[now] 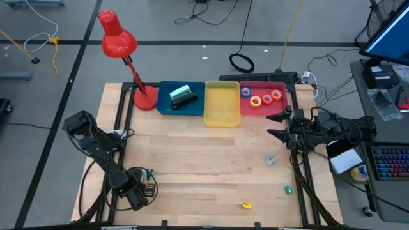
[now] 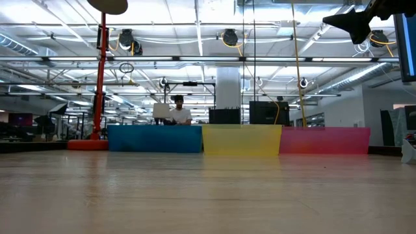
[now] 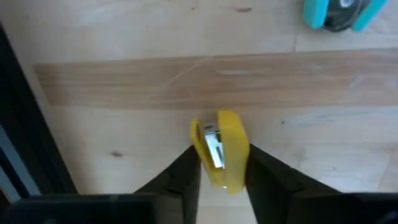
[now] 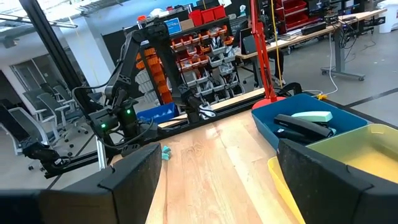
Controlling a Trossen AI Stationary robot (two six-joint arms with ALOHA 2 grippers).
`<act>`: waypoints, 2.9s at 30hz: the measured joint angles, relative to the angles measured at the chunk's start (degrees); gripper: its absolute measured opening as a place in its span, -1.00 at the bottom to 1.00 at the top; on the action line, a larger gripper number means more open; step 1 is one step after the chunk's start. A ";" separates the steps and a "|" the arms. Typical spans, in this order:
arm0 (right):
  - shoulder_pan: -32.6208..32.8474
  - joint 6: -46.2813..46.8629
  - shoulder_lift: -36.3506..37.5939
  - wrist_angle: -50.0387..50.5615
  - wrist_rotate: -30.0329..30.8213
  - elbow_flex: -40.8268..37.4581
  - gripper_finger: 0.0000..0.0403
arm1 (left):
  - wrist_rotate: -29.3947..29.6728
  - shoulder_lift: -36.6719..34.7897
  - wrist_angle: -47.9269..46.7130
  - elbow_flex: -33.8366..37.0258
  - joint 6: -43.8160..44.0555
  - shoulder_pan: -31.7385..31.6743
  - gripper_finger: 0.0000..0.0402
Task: Pick and place Stapler, Stapler remover, tape
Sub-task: Put the left small yellow stapler into the blue bin
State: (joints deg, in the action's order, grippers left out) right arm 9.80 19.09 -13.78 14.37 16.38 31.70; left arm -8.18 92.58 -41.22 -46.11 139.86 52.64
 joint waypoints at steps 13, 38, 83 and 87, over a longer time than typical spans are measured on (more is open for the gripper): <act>0.00 -0.04 0.02 0.04 0.03 0.00 0.53 | 2.50 -1.95 -2.82 -2.15 -5.94 -0.14 -0.74; 0.00 -1.41 0.02 0.09 0.09 0.00 0.53 | 23.20 -12.87 15.27 -12.61 -99.89 -61.53 -0.71; 0.00 -0.28 0.01 0.48 0.07 0.02 0.53 | 13.75 26.18 -5.65 -44.00 -122.18 -79.58 -0.63; 0.00 -0.27 0.01 0.48 0.07 0.02 0.53 | 13.72 26.18 -5.65 -44.00 -123.12 -79.58 -0.43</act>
State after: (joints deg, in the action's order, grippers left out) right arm 9.80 18.82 -13.77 14.85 16.45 31.73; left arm 5.54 118.76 -46.87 -90.11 16.73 -26.94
